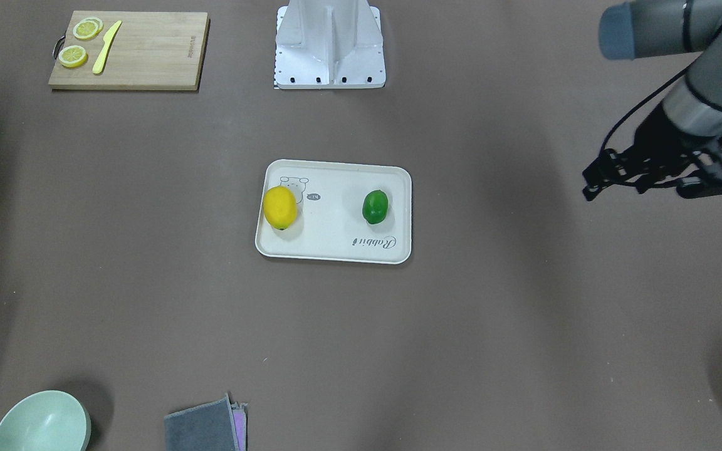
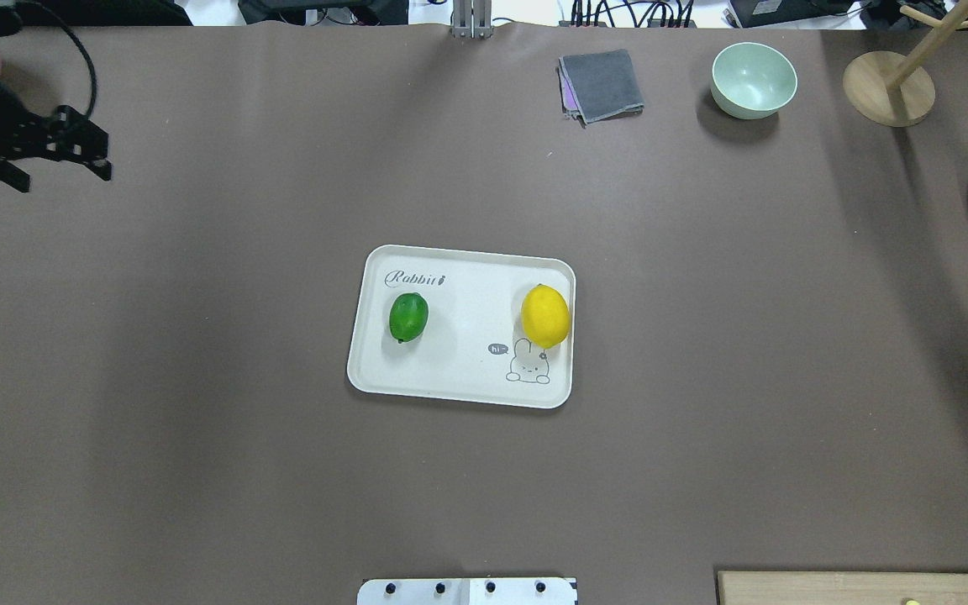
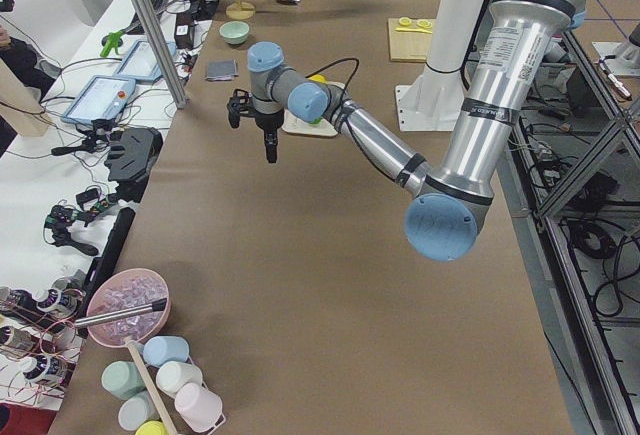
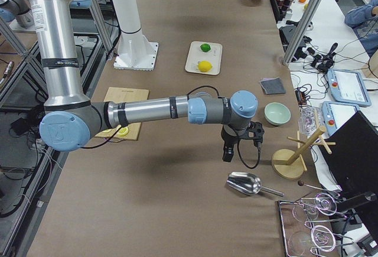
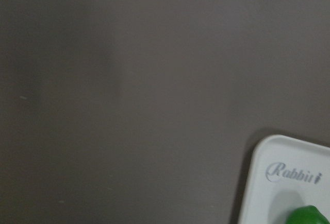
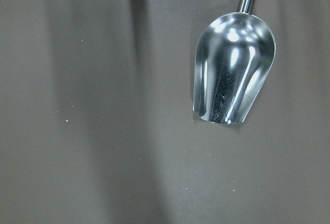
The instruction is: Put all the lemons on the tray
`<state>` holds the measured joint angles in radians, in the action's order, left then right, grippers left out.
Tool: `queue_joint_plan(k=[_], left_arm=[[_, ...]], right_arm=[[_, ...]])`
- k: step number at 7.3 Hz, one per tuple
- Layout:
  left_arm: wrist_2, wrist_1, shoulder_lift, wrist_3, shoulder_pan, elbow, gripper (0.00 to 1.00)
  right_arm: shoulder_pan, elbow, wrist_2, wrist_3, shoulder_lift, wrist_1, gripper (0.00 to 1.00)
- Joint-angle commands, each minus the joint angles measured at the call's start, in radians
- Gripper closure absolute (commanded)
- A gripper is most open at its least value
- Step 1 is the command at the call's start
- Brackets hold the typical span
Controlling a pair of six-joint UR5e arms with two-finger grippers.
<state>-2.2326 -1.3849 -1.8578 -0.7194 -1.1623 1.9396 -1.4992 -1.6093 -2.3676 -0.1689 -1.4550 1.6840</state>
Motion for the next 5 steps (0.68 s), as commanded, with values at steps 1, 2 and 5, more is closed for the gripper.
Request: queue_joint_plan(k=[1, 2, 5], left_arm=[[0.004, 0.156, 0.113, 0.348, -0.185, 0.032, 0.02], [0.002, 0.094, 0.212, 0.503, -0.256, 0.009, 0.02], [-0.010, -0.264, 0.475, 0.626, -0.370, -0.117, 0.02]], right_arm=[[-0.001, -0.006, -0.009, -0.003, -0.007, 0.000, 0.00], [0.000, -0.017, -0.012, -0.004, -0.004, 0.025, 0.00], [0.000, -0.012, -0.009, -0.003, -0.008, 0.026, 0.00]])
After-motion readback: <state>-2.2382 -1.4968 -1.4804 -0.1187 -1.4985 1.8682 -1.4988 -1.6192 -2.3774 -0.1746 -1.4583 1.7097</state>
